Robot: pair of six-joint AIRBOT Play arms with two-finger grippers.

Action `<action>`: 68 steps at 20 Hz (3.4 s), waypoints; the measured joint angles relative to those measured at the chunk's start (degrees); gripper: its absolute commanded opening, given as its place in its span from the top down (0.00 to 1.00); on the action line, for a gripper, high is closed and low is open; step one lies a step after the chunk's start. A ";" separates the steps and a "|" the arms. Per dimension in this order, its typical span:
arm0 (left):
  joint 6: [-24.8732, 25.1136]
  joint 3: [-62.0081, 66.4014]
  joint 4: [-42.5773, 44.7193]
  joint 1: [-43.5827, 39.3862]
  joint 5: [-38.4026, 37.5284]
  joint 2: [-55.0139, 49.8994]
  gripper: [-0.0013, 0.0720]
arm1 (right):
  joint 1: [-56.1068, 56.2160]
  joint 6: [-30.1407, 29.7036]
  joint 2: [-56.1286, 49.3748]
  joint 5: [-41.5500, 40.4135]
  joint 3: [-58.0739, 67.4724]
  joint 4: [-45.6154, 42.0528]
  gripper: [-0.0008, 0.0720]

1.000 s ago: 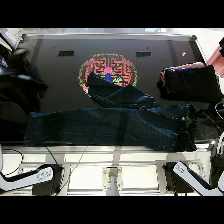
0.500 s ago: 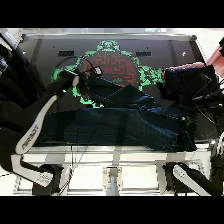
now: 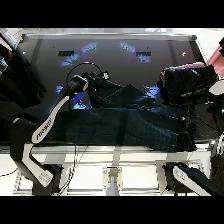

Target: Fold the clothes and pants, and hang the long-sleeved shirts on hangers.

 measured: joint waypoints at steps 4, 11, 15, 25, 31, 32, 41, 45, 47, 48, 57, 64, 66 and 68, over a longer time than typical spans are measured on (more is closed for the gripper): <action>-1.07 2.10 -0.09 0.37 0.57 -2.62 0.70 | 0.31 0.44 0.00 -0.31 0.00 -0.02 0.27; -4.35 3.41 -0.02 3.52 0.37 -3.63 0.71 | 0.39 1.60 0.00 -0.48 0.00 0.00 0.27; -5.01 3.63 0.20 4.07 0.24 -3.65 0.53 | 0.39 2.05 0.00 -0.52 0.00 0.00 0.27; 0.09 3.72 -2.32 3.30 -2.47 -3.52 0.55 | 0.39 2.43 0.00 -1.16 0.00 -0.02 0.27; 0.87 3.98 -2.43 3.30 -1.07 -5.03 0.95 | 0.39 3.52 0.00 -1.62 0.00 0.00 0.27; 0.87 4.39 -2.25 3.30 -0.74 -5.07 0.95 | 0.39 3.69 0.00 -1.64 0.00 0.00 0.27; -4.59 10.67 0.20 4.55 -4.76 -1.53 0.95 | 0.39 4.81 0.00 -1.84 0.00 0.00 0.27; -5.49 11.21 1.84 6.69 -14.38 3.82 0.95 | 0.39 4.94 0.00 -1.75 0.00 0.00 0.27; -5.90 11.32 2.25 9.20 -20.52 8.48 0.95 | 0.39 4.96 0.00 -1.44 0.00 0.00 0.27; -6.25 11.37 2.56 10.84 -23.21 11.28 0.95 | 0.39 4.96 0.00 -1.25 0.00 0.00 0.27; -11.87 11.45 3.34 23.19 -35.85 35.32 0.95 | 0.39 4.74 0.00 -0.50 0.00 0.33 0.27; -15.67 11.43 2.95 26.77 -43.04 31.80 0.95 | 0.42 -0.68 -2.45 -3.39 0.02 -1.27 0.28; -16.76 11.43 2.89 28.20 -43.91 28.79 0.95 | 0.42 -1.62 -5.31 -5.40 0.02 -1.90 0.28; -17.79 11.43 2.60 29.90 -44.19 25.90 0.95 | 0.39 -2.16 -9.35 -7.89 0.15 -2.27 0.28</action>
